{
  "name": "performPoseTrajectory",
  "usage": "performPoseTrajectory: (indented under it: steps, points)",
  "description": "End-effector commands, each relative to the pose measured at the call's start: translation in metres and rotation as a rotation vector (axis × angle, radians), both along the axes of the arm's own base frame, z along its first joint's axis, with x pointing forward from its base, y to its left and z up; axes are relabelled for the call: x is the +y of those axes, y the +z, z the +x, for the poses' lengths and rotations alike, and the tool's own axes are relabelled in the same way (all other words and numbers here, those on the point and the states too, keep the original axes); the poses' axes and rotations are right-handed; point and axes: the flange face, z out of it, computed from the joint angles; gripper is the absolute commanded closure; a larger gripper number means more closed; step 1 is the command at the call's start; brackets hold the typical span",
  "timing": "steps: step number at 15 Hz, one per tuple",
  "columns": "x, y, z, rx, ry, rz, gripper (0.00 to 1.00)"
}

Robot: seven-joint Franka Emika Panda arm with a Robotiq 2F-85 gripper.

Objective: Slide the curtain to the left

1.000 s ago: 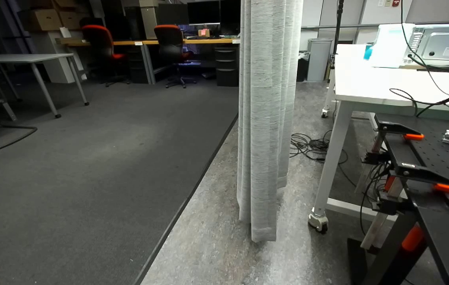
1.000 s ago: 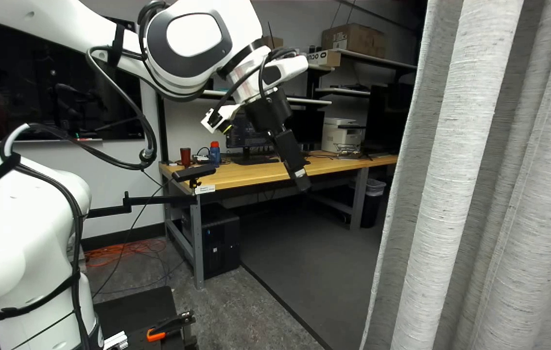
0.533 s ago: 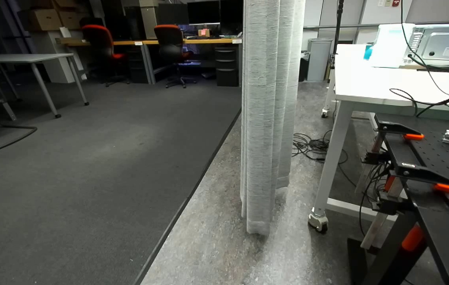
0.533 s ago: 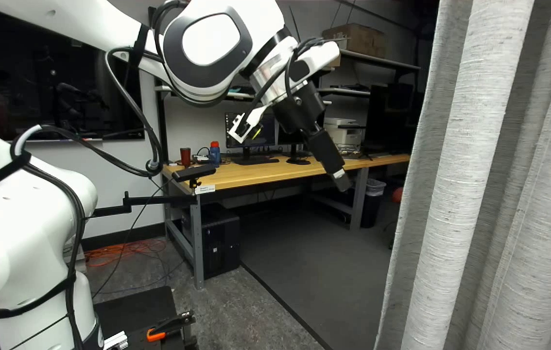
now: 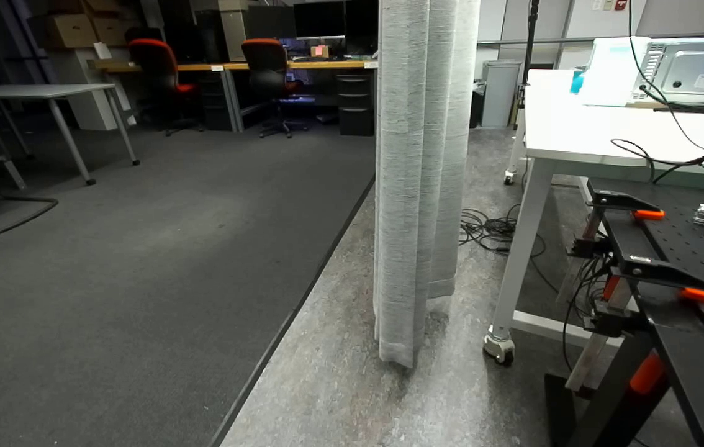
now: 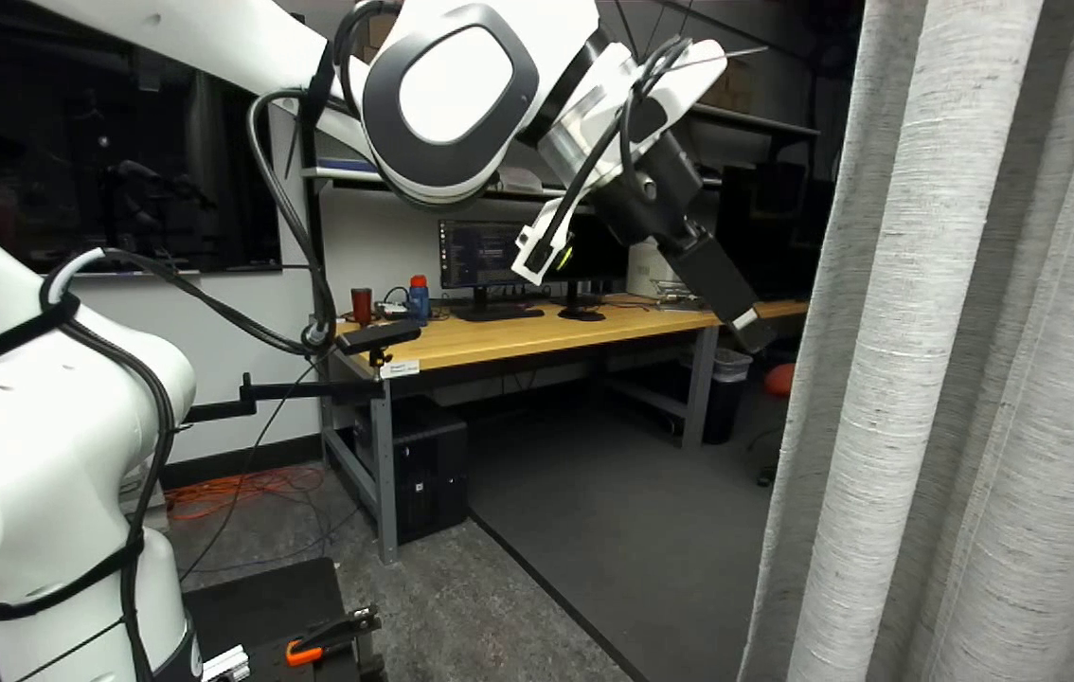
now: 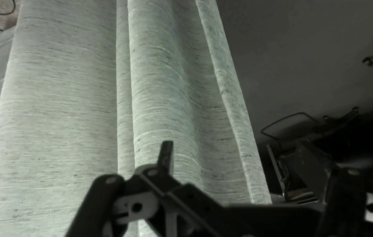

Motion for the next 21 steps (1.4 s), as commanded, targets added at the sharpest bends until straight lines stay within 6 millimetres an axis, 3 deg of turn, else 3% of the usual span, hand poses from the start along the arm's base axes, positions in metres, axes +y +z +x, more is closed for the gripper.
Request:
performPoseTrajectory:
  steps: [1, 9, 12, 16, 18, 20, 21]
  points:
    - [-0.006, 0.016, 0.016, -0.089, -0.017, 0.004, 0.07]
    - [-0.009, 0.063, 0.029, -0.363, -0.015, -0.151, 0.07]
    - [-0.006, 0.063, 0.033, -0.41, -0.003, -0.19, 0.07]
    - [0.014, 0.057, 0.034, -0.435, 0.048, -0.209, 0.07]
    - [0.024, 0.057, 0.036, -0.45, 0.07, -0.216, 0.12]
    - [0.031, 0.058, 0.038, -0.463, 0.086, -0.22, 0.27]
    - [0.033, 0.059, 0.039, -0.466, 0.091, -0.223, 0.42]
